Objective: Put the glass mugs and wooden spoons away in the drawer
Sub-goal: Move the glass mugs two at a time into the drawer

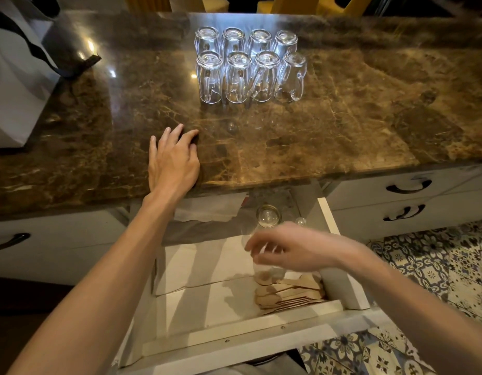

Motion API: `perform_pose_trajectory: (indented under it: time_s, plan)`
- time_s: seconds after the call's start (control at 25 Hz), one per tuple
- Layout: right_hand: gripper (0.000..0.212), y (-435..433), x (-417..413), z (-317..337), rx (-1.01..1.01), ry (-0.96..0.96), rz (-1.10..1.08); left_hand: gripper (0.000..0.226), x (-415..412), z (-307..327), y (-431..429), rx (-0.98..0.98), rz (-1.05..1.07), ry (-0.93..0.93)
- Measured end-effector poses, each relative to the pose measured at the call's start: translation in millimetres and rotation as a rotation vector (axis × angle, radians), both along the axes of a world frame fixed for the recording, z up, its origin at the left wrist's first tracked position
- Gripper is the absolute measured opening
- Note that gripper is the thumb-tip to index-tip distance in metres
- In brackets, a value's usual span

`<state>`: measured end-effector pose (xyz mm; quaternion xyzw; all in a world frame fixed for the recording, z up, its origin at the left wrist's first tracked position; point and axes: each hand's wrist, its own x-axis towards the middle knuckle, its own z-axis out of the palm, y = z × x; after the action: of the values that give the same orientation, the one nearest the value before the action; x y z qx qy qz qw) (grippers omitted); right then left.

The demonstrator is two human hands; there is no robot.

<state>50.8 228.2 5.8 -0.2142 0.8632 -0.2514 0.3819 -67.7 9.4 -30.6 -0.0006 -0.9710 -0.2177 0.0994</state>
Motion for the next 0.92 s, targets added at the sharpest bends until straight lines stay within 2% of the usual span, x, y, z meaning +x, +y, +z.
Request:
perform_pose_trajectory:
  time_s: [0.4,0.48,0.64,0.8,0.92]
  plan:
    - [0.018,-20.3,-89.9,31.0,-0.485,0.249,-0.454,0.037,-4.1,6.9,1.3,0.112,0.011,-0.037]
    - [0.018,-27.4,-107.9,30.1,-0.536,0.299,-0.558,0.035,-7.2,11.5,2.3,0.186,-0.001,-0.015]
    - [0.024,-38.6,-144.6,27.2,-0.618,0.417,-0.802,0.032,-21.4,25.5,10.8,0.458,-0.008,-0.007]
    - [0.029,-44.3,-178.2,23.3,-0.53,0.602,-0.942,0.034,-49.6,40.5,26.3,0.707,0.017,-0.007]
    - [0.03,-46.6,-196.1,18.5,-0.396,0.689,-0.997,0.036,-67.4,43.7,33.2,0.777,0.035,0.024]
